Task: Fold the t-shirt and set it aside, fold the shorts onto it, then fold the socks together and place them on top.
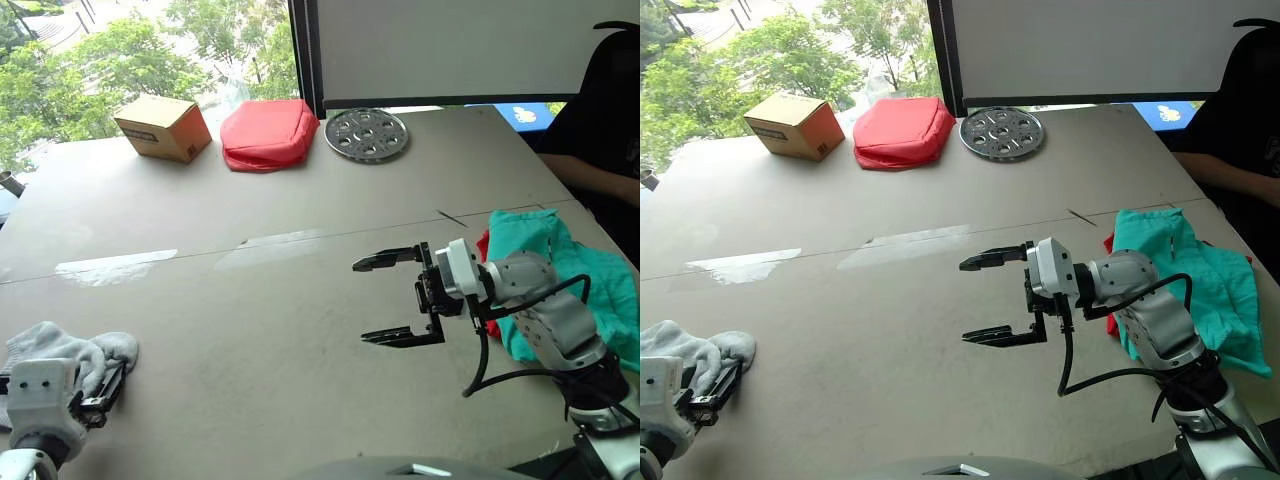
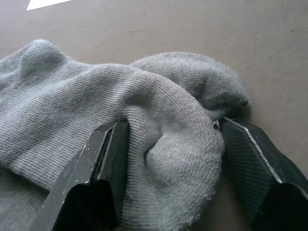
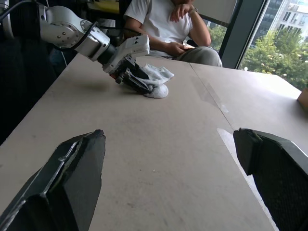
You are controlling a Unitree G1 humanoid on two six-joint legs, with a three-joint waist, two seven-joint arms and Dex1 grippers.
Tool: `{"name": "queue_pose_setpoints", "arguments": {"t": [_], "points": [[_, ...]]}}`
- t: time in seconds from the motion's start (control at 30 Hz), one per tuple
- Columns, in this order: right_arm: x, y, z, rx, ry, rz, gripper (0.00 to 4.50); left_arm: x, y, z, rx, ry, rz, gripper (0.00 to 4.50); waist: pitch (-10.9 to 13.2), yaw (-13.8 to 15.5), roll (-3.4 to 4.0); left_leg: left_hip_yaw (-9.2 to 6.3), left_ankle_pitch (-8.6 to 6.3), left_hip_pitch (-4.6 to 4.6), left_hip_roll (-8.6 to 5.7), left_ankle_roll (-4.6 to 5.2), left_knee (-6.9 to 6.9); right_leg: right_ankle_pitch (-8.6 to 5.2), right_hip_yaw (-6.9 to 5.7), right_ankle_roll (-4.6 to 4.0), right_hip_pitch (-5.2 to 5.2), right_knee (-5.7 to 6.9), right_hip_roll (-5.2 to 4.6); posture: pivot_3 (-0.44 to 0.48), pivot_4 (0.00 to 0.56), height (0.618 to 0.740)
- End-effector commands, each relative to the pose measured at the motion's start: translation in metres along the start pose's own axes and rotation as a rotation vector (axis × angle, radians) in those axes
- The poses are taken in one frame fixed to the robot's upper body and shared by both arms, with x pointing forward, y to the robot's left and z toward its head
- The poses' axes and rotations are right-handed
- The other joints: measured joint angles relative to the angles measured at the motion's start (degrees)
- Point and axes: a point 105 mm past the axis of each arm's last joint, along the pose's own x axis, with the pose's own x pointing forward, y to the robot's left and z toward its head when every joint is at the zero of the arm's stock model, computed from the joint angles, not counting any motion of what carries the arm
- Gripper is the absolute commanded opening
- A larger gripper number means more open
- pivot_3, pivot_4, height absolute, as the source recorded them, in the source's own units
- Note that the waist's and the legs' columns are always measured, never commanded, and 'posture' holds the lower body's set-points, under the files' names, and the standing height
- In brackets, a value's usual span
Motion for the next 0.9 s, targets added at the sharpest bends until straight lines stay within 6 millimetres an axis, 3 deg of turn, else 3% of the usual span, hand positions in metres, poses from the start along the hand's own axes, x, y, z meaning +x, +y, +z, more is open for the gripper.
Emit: {"name": "queue_pose_setpoints", "arguments": {"t": [0.03, 0.13, 0.23, 0.37, 0.57, 0.73, 0.9], "points": [[-0.005, 0.0, 0.012, -0.038, -0.009, -0.015, 4.5, 0.004, -0.008, -0.028, -0.069, 0.109, -0.048, 1.22, -0.1, -0.3, 0.14, 0.0, 0.0, 0.01, 0.01, 0.0, 0.0, 0.0, 0.0, 0.0, 0.0, 0.0, 0.01, 0.0, 0.15, 0.74], [-0.006, -0.001, 0.012, -0.035, -0.001, -0.025, 4.5, 0.007, -0.014, -0.017, -0.118, 0.041, -0.087, 0.03, -0.2, -0.2, 0.35, 0.0, 0.0, 0.0, 0.0, 0.0, -0.01, 0.0, 0.0, -0.01, 0.0, -0.01, 0.01, 0.0, 0.15, 0.74], [-0.009, -0.002, 0.012, -0.031, 0.006, -0.045, 4.5, 0.009, -0.039, 0.018, -0.144, -0.098, -0.213, 0.01, -0.2, 0.0, 0.25, -0.01, 0.0, -0.05, -0.02, 0.01, 0.0, 0.01, -0.02, -0.02, 0.0, -0.04, -0.03, 0.0, 0.15, 0.74], [-0.019, -0.007, 0.008, -0.03, 0.049, -0.104, 4.5, 0.019, -0.099, 0.062, -0.105, -0.175, -0.41, 0.01, -0.2, 0.8, -0.06, -0.05, 0.0, -0.17, -0.07, 0.0, 0.1, 0.03, -0.08, -0.05, 0.01, -0.07, -0.1, 0.0, 0.15, 0.74], [-0.039, -0.018, -0.002, -0.017, 0.151, -0.246, 4.5, 0.046, -0.189, 0.098, -0.03, -0.186, -0.589, 0.01, -0.3, 0.5, -0.65, -0.05, 0.01, -0.17, -0.12, 0.01, 0.13, 0.19, 0.03, -0.28, 0.07, -0.04, 0.04, 0.0, 0.15, 0.74], [-0.05, -0.019, 0.0, -0.025, 0.188, -0.304, 4.5, 0.056, -0.24, 0.108, 0.031, -0.18, -0.679, 0.01, -0.3, -0.4, -0.69, -0.03, 0.02, -0.16, -0.12, 0.01, 0.03, 0.2, 0.1, -0.31, 0.08, -0.1, 0.09, 0.0, 0.15, 0.74], [-0.051, -0.019, 0.0, 0.016, 0.202, -0.365, 4.5, 0.06, -0.255, 0.106, 0.082, -0.155, -0.679, 0.01, -0.3, -0.2, -0.67, -0.05, 0.02, -0.11, -0.1, 0.03, 0.05, 0.18, 0.09, -0.28, 0.14, -0.1, 0.1, 0.0, 0.15, 0.74]]}}
